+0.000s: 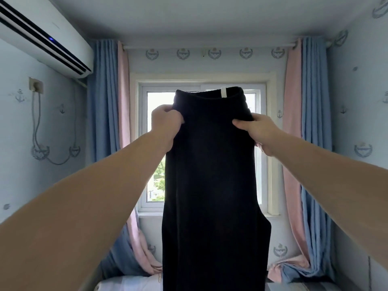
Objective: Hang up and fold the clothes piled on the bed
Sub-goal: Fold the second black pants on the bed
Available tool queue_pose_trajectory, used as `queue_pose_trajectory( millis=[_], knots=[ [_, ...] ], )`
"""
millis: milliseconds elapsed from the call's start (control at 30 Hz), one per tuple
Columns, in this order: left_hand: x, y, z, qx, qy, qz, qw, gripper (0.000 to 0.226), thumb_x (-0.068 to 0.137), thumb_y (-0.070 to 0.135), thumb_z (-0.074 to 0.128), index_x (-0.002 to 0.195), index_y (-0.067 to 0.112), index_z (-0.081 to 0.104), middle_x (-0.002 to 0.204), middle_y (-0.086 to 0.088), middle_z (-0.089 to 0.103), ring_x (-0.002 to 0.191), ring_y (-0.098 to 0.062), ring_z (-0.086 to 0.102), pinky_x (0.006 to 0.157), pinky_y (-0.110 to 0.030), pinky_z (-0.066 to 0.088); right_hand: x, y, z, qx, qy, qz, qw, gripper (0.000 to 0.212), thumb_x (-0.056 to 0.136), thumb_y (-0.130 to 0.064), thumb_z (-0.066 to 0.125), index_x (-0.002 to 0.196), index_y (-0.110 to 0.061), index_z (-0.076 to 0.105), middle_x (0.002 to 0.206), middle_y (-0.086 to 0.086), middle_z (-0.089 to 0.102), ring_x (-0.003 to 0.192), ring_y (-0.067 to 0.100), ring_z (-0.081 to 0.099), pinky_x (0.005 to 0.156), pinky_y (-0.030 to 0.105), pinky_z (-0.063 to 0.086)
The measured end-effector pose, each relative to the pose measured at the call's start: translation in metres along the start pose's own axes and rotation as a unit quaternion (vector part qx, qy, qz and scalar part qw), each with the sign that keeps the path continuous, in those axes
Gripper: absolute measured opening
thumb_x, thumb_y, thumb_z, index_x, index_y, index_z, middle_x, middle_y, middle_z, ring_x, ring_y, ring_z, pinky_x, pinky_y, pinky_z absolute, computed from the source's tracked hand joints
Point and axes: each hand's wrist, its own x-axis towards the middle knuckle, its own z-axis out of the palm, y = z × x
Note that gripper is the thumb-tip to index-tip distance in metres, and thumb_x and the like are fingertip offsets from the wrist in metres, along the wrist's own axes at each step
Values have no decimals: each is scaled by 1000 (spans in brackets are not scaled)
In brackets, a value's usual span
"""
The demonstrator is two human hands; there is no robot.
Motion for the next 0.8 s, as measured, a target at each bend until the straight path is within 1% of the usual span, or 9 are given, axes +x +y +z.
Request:
queue_pose_trajectory(
  millis=[33,133,267,400,500,633,700,800],
  knots=[
    [-6,6,-11,1,0,-1,1000,34,77,-9,54,85,22,65,102,-7,68,99,-29,63,89,-45,56,-8,-6,7,4,-4,-2,1000,11,90,-18,75,90,-27,69,85,-12,77,73,5,74,54,15,54],
    [-30,24,-42,11,0,4,1000,36,79,-8,56,88,26,62,105,-3,66,101,-25,61,90,-42,55,-40,-24,23,15,-16,-7,1000,10,90,-17,75,90,-26,70,80,-14,76,70,3,73,54,15,54],
    [-73,47,-78,20,-5,2,1000,38,75,-6,59,102,20,66,110,-7,69,104,-28,64,92,-46,56,-93,-48,33,30,-27,-5,999,9,90,-20,75,91,-27,69,80,-16,76,71,1,73,54,14,54],
    [-125,65,-107,53,-6,0,999,39,75,-4,61,103,23,66,108,-4,68,103,-26,63,81,-38,56,-152,-63,37,41,-38,2,998,10,90,-21,74,93,-29,69,81,-20,76,71,-1,72,52,12,53],
    [-166,76,-127,70,-16,-15,997,39,73,-4,59,101,22,66,110,-4,67,105,-25,62,85,-40,55,-194,-72,37,45,-48,16,998,12,91,-20,74,91,-31,68,80,-21,75,70,-2,72,50,12,51],
    [-207,92,-152,89,-28,-33,995,41,69,-1,60,105,17,67,114,-7,67,108,-30,62,91,-45,55,-238,-85,37,46,-63,33,996,8,91,-20,73,92,-28,71,85,-17,77,73,1,73,51,12,52],
    [-220,98,-161,92,-32,-38,995,41,69,-2,60,106,16,67,115,-7,66,109,-30,62,88,-42,55,-254,-91,39,46,-67,36,996,7,91,-21,73,91,-28,71,85,-17,77,72,0,73,50,13,52],
    [-233,101,-172,85,-36,-47,995,41,70,-3,61,107,15,66,114,-7,67,106,-27,62,76,-35,52,-269,-98,44,44,-71,39,996,5,90,-21,73,91,-27,73,88,-14,78,74,3,74,51,14,53]
  ],
)
